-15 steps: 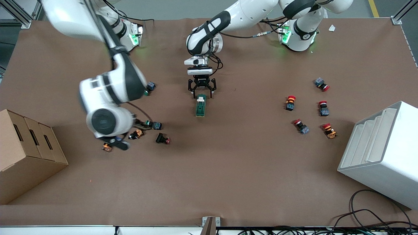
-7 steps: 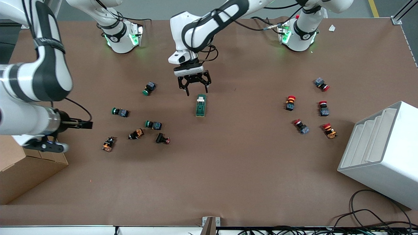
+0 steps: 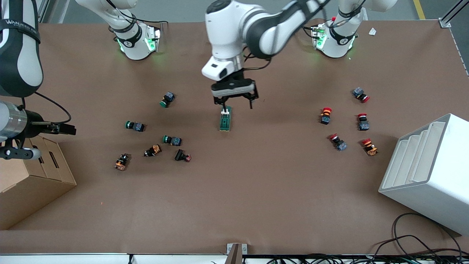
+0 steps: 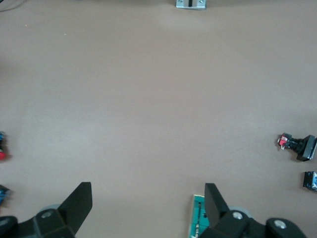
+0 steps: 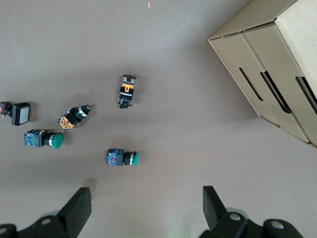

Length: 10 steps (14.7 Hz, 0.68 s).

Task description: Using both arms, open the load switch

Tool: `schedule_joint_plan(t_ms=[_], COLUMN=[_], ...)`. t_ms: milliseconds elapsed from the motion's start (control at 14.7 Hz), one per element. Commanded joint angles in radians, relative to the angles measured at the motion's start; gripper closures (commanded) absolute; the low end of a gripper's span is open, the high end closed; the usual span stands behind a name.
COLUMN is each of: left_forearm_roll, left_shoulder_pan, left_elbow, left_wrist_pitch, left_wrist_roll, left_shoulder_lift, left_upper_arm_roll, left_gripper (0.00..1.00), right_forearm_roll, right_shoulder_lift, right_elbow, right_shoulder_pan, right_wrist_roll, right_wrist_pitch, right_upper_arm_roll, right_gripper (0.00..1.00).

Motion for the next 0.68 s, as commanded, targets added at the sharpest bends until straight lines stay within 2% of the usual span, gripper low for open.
schedule_joint_plan(t_ms=[0,340,613], left_forearm_roll=[-0.163,-0.357,-0.414], left_shoulder_pan=[0.118,0.337,0.526], left_elbow=[0.015,0.177,0.207], left_wrist_pitch=[-0.069,-0.276,-0.396], left_wrist_roll=[0.159,0.413,0.548], left_shoulder_lift=[-0.102,-0.128,-0.168], left_upper_arm_roll=[-0.007,-0.007,-0.007], left_gripper=[0.0,0.0,0.0], right_forearm_roll=[-0.026,-0.01,-0.009], right_shoulder_lift=[-0.02,-0.017,-0.017], right_elbow=[0.028,0.087,0.087], right_shoulder_pan=[-0.006,0.003,0.031], right_wrist_roll=[-0.004,0.004,0.013], right_wrist_pitch=[-0.04,-0.106,-0.132], right_upper_arm_roll=[0.024,0.036,0.034], right_gripper=[0.0,0.0,0.0])
